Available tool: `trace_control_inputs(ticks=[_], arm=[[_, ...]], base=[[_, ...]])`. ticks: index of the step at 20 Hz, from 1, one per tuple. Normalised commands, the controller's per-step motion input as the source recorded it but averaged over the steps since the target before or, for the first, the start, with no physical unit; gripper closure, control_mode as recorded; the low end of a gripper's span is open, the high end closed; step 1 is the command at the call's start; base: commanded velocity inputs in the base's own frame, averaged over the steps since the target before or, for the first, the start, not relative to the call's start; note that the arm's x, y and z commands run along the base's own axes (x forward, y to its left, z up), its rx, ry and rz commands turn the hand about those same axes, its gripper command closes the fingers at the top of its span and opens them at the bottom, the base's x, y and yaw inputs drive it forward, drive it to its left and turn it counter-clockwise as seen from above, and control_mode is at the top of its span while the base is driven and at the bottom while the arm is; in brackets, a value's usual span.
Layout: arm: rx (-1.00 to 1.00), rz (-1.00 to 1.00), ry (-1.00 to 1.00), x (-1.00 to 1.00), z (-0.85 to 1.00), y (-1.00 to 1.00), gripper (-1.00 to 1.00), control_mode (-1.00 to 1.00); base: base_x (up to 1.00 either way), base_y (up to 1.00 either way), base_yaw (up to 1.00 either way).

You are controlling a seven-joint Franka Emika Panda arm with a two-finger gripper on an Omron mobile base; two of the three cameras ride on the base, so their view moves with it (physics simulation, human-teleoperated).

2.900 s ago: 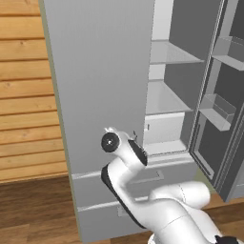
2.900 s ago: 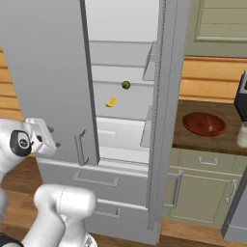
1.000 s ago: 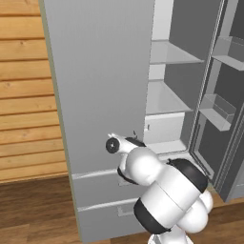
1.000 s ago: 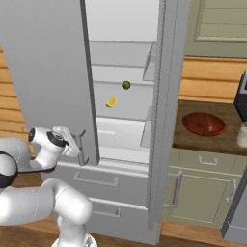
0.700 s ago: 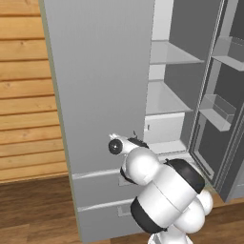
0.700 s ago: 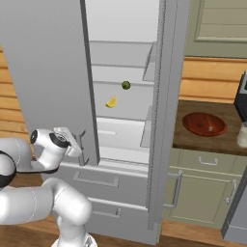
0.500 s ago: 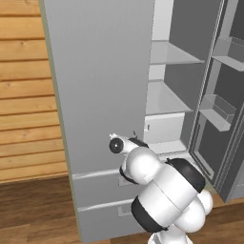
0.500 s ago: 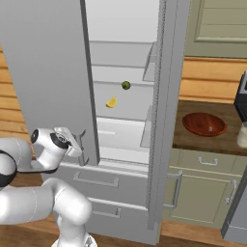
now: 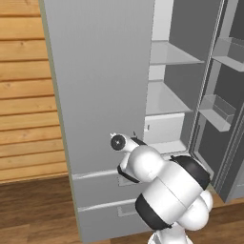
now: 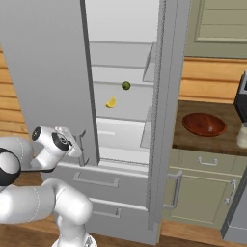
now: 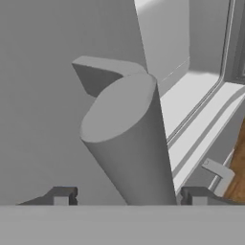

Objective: Grab a lemon wedge from the fridge and one ice cube from the ice bowl, and put them in the glass of lemonade.

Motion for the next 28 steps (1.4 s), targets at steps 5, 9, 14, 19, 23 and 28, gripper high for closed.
trace_control_inputs(ticks=[5,9,14,19,23,28], arm=[[0.0,0.0,0.0,0.22,0.0,0.0,1.0,-1.0],[-0.02,0.0,0.0,0.13,0.0,0.02,1.0,-1.0],[-0.11,0.09,-0.02,-0.06,0.05,0.32,1.0,-1.0],[-0.13,0.17,0.0,-0.12,0.18,0.51,1.0,-1.0],[-0.14,0.19,0.0,-0.3,0.35,0.66,1.0,-1.0],[-0.17,0.25,0.01,-0.79,0.7,0.83,1.0,-1.0]], base=[[0.0,0.0,0.0],[0.0,0.0,0.0],[0.0,0.0,0.0],[0.0,0.0,0.0],[0.0,0.0,0.0],[0.0,0.0,0.0]])
